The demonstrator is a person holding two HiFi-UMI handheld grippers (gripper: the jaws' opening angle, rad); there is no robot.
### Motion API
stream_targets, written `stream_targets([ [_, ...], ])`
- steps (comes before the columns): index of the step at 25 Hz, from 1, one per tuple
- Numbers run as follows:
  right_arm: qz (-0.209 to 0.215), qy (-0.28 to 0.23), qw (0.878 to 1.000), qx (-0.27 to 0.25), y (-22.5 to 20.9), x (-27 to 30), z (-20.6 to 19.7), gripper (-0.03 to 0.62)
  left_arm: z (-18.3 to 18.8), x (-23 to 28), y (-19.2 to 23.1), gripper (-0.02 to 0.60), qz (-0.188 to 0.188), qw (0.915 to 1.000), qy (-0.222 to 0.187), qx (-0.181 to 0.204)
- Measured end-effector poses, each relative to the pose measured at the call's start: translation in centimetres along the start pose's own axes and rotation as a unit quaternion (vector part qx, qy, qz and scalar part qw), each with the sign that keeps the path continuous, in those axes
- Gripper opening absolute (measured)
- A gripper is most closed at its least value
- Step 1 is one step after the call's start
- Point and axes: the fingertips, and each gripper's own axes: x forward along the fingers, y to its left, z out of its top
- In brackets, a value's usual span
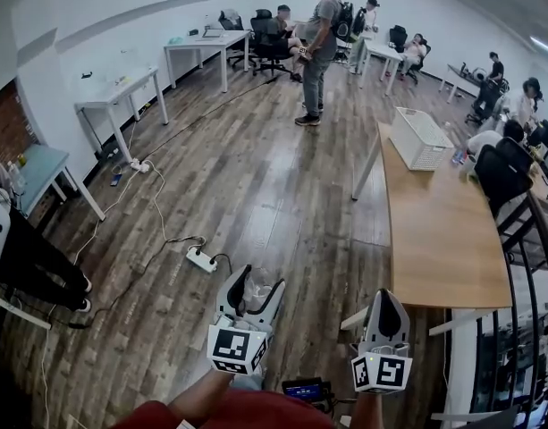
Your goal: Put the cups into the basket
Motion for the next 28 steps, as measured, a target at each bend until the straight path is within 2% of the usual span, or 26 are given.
stream_targets([
  [11,-0.005,0.006,1.0,-0.008,2.7,7.1,-0.5,0.012,0.5,5.2,5.0,0.288,-0.013,0.9999,-0.004,-0.005],
  [19,-0.002,0.01,1.0,-0.021,4.3,9.6,-0.9,0.012,0.3,6.9,7.0,0.288,-0.026,0.9995,-0.01,-0.015],
  [28,-0.007,0.003,1.0,0.001,2.6,12.7,-2.4,0.012,0.4,10.3,7.2,0.288,-0.03,0.9993,-0.015,-0.015],
])
